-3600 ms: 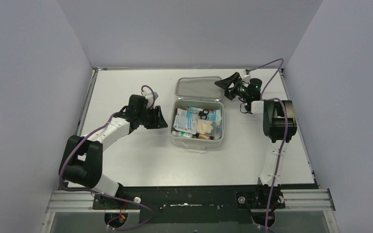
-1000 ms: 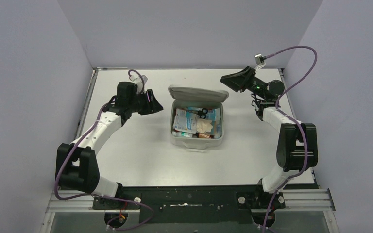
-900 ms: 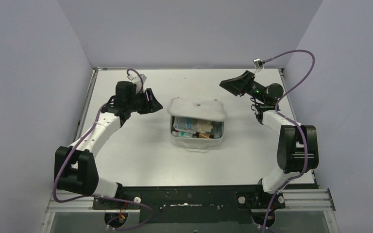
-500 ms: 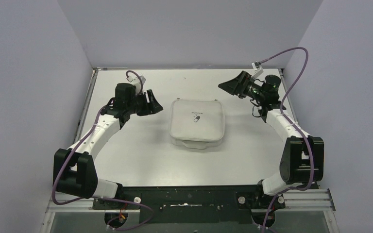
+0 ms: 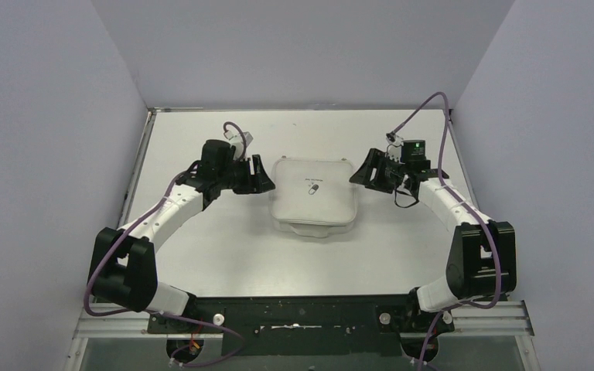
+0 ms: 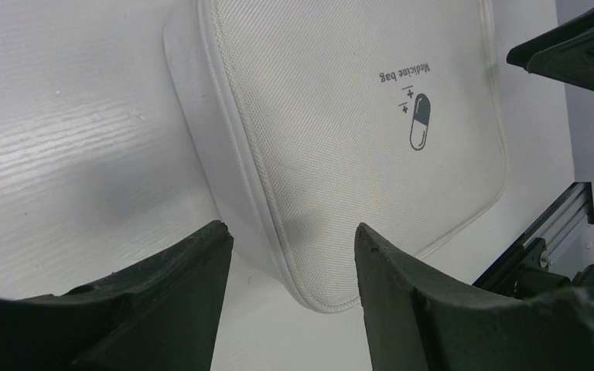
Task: Organize the medicine kit
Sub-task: Close the lid of the medicine box.
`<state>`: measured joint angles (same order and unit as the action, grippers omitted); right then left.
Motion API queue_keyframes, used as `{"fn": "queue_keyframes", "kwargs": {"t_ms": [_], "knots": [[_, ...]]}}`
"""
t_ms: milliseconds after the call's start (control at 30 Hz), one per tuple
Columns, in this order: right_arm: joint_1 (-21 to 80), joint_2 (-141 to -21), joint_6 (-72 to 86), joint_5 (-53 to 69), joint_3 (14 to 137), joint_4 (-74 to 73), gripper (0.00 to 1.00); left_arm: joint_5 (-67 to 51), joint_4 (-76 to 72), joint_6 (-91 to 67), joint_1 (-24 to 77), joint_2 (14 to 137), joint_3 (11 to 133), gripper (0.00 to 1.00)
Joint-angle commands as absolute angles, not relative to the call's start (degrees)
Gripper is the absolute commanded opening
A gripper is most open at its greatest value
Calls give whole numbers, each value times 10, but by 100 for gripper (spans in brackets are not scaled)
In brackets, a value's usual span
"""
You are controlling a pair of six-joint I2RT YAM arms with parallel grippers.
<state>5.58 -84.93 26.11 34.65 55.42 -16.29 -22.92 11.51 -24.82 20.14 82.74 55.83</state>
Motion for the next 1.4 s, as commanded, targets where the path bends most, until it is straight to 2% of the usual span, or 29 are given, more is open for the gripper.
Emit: {"fn": "queue_keyframes", "kwargs": {"t_ms": [0,300,500,600,700,1000,1133,1300,1367], "knots": [[78,-825,247,335,531,-170,59,-212,104,-233,205,829,548,56],[149,-828,299,327,491,-115,47,-90,231,-154,201,793,579,54],[223,-811,378,296,448,-42,46,-101,225,-177,200,758,546,56],[246,-800,392,268,439,-31,47,-151,204,-187,182,768,526,57],[244,-791,384,234,438,-43,47,-191,177,-198,167,785,516,56],[215,-771,305,189,474,-91,49,-174,197,-162,166,816,561,57],[178,-754,275,201,495,-89,56,-194,196,-152,164,837,566,47],[156,-754,283,204,493,-66,60,-200,197,-145,163,853,568,46],[143,-767,272,215,500,-58,59,-199,187,-149,163,856,565,37]]}}
